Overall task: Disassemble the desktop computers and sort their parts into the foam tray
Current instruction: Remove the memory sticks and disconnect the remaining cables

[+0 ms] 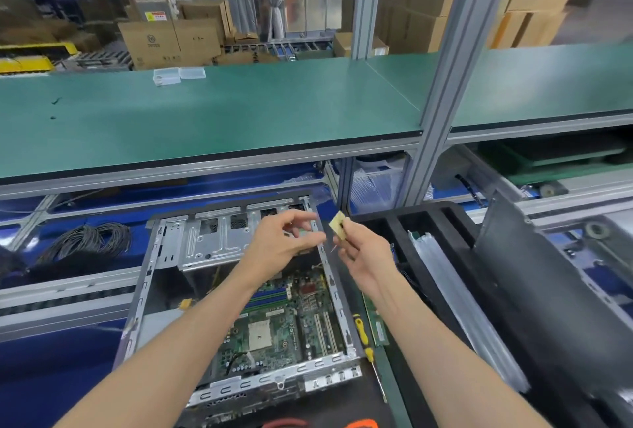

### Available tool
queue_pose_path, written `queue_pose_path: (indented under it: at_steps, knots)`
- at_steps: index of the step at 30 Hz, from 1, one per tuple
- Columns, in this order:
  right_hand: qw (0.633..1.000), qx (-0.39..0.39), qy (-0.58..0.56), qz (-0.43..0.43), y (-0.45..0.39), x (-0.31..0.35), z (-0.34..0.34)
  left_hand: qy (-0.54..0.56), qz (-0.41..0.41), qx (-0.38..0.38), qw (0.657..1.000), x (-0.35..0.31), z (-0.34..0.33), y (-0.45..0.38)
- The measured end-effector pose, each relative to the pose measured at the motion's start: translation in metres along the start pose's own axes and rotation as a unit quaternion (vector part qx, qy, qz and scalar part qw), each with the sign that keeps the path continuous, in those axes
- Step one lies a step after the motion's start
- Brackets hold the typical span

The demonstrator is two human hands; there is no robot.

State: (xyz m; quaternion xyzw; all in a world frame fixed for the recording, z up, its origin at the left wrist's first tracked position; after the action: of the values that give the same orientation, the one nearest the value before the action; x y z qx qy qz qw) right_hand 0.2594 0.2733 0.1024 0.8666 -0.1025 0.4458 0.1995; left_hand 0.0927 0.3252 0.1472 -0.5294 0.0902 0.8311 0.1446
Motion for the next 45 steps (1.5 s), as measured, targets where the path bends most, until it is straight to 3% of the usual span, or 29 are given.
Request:
queue_pose_path:
  at_steps: [4,9,12,15,23,27,32,35,38,45]
  knots:
    - [0.995,-0.094,0.044,0.012,-0.013,-0.003,0.041,-0.061,0.03,-0.031,0.997,0.022,-0.005,0.002]
    - [0.977,-0.159,0.139,-0.001,-0.032,-0.016,0.089,-0.223,-0.067,-0.01,0.972,0.029,-0.023,0.005]
    - [0.953,-0.197,0.226,-0.034,-0.042,-0.027,0.115,-0.295,-0.064,0.026,0.953,0.037,-0.038,0.002]
    - [0.928,-0.214,0.301,-0.049,-0.051,-0.034,0.129,-0.307,-0.048,0.046,0.949,0.046,-0.046,0.001]
    - [0.901,-0.238,0.361,-0.018,-0.074,-0.051,0.128,-0.281,-0.031,0.057,0.957,0.057,-0.044,-0.001]
    - [0.897,-0.209,0.389,-0.018,-0.082,-0.058,0.123,-0.27,-0.038,0.064,0.96,0.058,-0.043,0.0]
    - [0.826,-0.15,0.544,0.008,-0.086,-0.055,0.118,-0.263,-0.037,0.091,0.96,0.06,-0.038,-0.001]
    - [0.808,-0.125,0.575,0.018,-0.085,-0.053,0.113,-0.261,-0.048,0.132,0.955,0.057,-0.032,-0.003]
    - [0.81,-0.094,0.577,0.042,-0.079,-0.046,0.103,-0.251,-0.039,0.152,0.955,0.057,-0.021,-0.004]
    - [0.846,0.01,0.515,0.133,-0.05,-0.012,0.057,-0.273,-0.042,0.066,0.959,0.061,0.005,0.007]
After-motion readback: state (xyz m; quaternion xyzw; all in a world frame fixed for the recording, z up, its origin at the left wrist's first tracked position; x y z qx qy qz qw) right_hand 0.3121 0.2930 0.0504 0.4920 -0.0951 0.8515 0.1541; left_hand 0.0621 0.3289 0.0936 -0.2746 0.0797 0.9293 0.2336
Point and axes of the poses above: each hand's wrist, its own y-axis away from the middle knuckle, its own z-axis out of the back of the hand, x = y × z, the point moved 5 cm from there along -y, towards the middle knuckle, and after that the axes turned 10 degrees about z, right-handed, at the moved point
